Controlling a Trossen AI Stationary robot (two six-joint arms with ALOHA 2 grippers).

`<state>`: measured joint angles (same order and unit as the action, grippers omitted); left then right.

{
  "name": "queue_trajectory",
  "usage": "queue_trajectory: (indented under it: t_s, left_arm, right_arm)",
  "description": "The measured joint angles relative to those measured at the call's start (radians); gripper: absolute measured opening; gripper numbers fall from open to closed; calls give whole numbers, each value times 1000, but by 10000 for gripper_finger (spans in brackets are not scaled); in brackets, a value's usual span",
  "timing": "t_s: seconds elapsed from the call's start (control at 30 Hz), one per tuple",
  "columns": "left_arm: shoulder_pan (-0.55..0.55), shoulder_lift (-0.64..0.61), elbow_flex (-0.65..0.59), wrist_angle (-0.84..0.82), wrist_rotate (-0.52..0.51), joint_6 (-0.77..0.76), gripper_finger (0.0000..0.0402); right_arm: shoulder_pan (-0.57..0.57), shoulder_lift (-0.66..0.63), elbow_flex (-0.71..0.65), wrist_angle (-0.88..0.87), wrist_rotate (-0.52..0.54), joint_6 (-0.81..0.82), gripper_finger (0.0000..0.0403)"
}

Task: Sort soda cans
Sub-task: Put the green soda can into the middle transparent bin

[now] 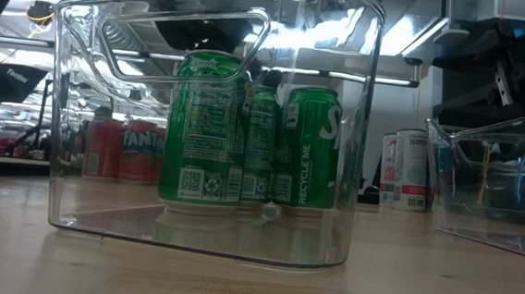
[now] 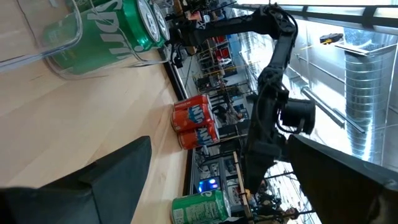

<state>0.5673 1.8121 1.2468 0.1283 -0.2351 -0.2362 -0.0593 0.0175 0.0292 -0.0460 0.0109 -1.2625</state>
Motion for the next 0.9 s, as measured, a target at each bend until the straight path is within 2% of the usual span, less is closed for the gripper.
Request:
queue_trajectory:
  t_s: [0.23,0.9]
  left_arm:
    - [20,72,63,-16,6,16,400]
    - [25,169,69,15,28,64,400]
  right_arm:
    - [0,0,0,1,-2,-3,376]
    - [0,1,0,3,-1,-3,376]
